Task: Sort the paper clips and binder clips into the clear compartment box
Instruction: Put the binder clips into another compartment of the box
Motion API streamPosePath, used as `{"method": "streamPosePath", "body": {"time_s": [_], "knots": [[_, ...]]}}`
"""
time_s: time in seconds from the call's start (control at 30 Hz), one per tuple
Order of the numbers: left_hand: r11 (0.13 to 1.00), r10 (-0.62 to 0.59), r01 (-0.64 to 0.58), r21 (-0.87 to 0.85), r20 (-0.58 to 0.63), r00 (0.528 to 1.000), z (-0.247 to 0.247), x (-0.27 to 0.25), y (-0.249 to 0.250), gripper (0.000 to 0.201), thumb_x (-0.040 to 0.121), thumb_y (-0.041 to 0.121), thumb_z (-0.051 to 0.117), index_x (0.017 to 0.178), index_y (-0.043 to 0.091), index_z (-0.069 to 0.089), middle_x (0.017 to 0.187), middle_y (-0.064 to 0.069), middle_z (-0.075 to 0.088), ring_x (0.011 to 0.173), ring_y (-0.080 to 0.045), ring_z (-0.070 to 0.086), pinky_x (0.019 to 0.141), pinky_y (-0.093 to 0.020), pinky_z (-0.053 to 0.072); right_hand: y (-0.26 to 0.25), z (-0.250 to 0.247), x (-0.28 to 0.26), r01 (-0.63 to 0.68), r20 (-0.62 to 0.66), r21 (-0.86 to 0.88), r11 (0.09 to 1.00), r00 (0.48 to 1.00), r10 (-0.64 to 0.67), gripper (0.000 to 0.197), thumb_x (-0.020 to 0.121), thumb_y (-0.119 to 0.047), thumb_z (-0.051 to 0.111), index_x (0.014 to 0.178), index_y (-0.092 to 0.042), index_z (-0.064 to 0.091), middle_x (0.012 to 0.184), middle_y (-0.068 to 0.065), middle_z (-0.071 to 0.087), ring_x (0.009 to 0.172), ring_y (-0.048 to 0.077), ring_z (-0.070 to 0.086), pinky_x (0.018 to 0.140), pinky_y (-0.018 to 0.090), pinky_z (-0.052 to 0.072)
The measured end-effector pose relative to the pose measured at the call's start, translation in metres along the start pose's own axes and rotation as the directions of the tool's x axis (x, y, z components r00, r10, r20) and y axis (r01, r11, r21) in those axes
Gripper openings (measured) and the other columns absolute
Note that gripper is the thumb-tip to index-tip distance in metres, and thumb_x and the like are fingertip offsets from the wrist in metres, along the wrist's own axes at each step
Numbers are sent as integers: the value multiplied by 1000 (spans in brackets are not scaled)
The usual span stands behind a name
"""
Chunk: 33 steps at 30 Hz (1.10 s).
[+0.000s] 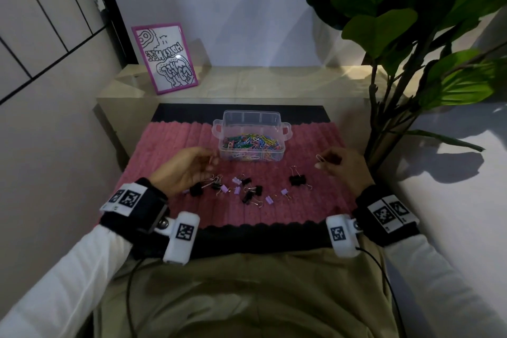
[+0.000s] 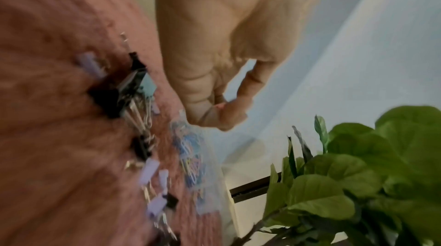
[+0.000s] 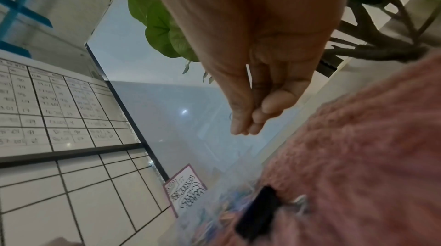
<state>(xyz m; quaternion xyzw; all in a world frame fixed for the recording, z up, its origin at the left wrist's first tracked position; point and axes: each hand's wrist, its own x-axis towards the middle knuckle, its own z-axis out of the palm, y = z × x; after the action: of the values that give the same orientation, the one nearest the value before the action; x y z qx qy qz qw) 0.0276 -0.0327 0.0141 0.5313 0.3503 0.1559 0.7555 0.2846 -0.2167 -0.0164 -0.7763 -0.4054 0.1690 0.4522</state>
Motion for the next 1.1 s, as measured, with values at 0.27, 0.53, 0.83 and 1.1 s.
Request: {"method": "streamPosePath", "body": {"time_s": [0.27,0.53,0.83,1.1], "knots": [[815,-122,216,-537,206,971,8,-8,-28,34,44,8,88,59,7,58,50,1,52,36,-4,46,33,-11,40,-49,48,-5,86,189,90,992,977,-102,9,82,-12,67,83,-3,68,63,-4,61,50,-4,53,53,8,43],[742,-108,146,-654,98,989,29,-11,-32,36,95,19,38,91,0,67,83,-11,73,71,-16,71,62,-24,59,-111,96,-7,501,365,13,865,803,-471,20,78,-12,69,98,-6,69,95,7,70,84,8,60,77,12,43],[645,-67,85,-759,55,996,-55,-41,-41,68,31,-2,91,93,-1,62,83,-9,69,75,-14,69,67,-21,58,-14,50,-3,348,509,-634,691,860,33,61,75,-43,69,127,-18,48,120,9,47,115,29,42,99,39,38],[646,-25,40,-763,31,999,-51,-44,-39,39,54,4,79,89,4,61,83,-6,68,75,-10,67,67,-18,57,-11,21,25,48,387,-202,978,921,34,16,70,1,73,75,-12,65,79,6,66,73,22,64,78,28,53]]}}
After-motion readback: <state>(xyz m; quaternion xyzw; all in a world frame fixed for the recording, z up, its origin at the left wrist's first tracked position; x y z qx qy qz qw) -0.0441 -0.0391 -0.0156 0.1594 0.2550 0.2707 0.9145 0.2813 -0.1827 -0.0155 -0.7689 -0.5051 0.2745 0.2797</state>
